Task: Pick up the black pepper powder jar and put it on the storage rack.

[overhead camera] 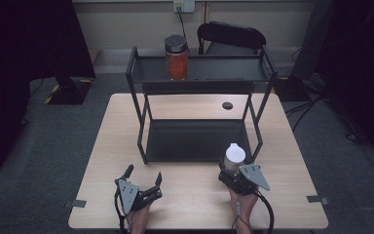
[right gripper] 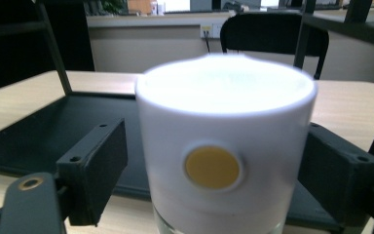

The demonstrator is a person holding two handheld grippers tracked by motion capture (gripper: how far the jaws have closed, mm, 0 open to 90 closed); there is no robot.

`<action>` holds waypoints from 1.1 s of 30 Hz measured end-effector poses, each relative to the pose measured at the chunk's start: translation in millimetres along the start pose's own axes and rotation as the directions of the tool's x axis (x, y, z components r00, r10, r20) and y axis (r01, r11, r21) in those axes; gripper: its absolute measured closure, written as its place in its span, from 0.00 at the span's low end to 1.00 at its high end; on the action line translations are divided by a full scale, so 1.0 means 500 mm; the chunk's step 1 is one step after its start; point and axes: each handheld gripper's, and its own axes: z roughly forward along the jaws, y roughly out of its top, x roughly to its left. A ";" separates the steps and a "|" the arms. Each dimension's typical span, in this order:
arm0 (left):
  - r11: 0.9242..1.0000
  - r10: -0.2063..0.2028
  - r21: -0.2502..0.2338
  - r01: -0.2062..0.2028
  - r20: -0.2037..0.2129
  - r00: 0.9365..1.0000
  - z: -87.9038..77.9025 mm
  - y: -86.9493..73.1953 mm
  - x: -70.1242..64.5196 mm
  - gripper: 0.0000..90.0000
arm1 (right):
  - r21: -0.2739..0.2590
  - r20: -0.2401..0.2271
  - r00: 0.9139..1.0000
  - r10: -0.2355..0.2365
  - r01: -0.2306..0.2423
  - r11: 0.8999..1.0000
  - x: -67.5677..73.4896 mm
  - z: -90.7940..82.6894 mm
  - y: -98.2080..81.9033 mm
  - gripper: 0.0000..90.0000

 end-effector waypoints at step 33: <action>1.000 0.000 0.000 0.000 0.004 1.000 0.000 0.000 0.001 0.01 | 0.027 -0.004 1.000 -0.020 0.020 0.999 -0.005 0.001 -0.006 0.34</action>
